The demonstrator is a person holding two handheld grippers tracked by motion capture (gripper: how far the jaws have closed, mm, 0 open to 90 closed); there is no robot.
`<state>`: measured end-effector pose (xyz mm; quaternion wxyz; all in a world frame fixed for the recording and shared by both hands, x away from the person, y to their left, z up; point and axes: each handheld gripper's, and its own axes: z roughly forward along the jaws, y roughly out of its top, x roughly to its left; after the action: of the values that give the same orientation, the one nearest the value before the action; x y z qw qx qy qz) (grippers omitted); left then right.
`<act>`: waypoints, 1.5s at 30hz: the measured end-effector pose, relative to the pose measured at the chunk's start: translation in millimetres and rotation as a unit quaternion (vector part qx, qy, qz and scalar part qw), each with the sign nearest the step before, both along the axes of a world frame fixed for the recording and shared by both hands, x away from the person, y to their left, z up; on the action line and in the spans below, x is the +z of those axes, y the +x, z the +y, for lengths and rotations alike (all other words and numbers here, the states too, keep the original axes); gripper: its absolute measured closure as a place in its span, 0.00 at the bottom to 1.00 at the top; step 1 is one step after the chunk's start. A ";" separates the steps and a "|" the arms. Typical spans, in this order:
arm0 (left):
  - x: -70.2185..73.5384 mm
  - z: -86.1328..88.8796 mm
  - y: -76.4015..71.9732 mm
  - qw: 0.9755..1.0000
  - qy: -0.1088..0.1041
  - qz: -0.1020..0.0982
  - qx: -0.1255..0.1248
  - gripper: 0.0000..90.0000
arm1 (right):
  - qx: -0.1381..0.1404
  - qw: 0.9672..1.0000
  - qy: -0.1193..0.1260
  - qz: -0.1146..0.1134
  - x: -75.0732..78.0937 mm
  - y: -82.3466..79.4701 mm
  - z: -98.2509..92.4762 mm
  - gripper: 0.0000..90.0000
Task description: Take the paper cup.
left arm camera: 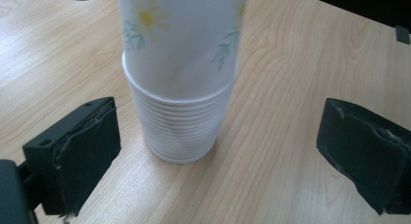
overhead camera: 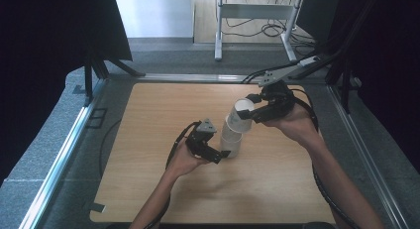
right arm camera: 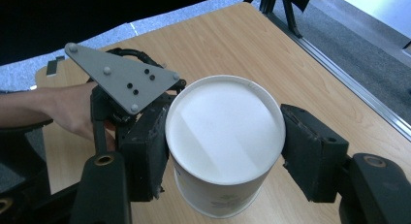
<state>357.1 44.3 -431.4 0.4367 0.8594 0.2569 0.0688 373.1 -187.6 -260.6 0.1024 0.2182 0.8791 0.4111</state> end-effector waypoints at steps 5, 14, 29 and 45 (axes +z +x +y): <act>1.9 0.5 -9.4 1.000 -0.005 -0.005 -0.006 0.03 | 0.014 1.000 -0.002 -0.004 -1.4 -14.7 -1.0 0.41; 0.3 1.8 -22.8 1.000 -0.017 -0.007 -0.023 0.02 | 0.033 0.999 -0.003 -0.002 -17.4 -32.4 -0.6 0.41; -6.1 -7.9 -44.9 0.998 -0.029 -0.020 -0.052 0.04 | 0.045 0.999 0.006 0.005 -52.3 -49.3 -3.3 0.41; -24.7 -19.8 -50.7 0.997 -0.039 -0.025 -0.062 0.09 | 0.057 0.998 0.008 0.020 -91.6 -57.0 4.0 0.41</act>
<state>306.4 24.6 -456.0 0.4798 0.8538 0.1949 0.0525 316.1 -183.6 -352.2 0.0597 0.1767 0.8885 0.4192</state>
